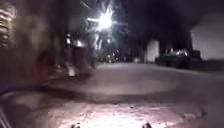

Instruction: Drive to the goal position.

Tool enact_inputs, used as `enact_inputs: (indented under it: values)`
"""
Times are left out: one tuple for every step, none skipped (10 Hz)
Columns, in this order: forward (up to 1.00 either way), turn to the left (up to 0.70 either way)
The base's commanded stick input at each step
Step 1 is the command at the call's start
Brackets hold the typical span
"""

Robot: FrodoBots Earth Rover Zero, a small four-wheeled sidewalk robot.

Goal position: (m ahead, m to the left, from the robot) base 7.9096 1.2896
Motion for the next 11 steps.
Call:
enact_inputs:
  values:
    - [0.85,0.0]
    - [0.85,0.0]
    - [0.85,0.0]
    - [0.85,0.0]
    - [0.85,0.0]
    - [0.85,-0.22]
    - [0.85,-0.34]
    - [0.85,-0.34]
    - [0.85,-0.2]
    - [0.85,0.0]
    - [0.85,0.0]
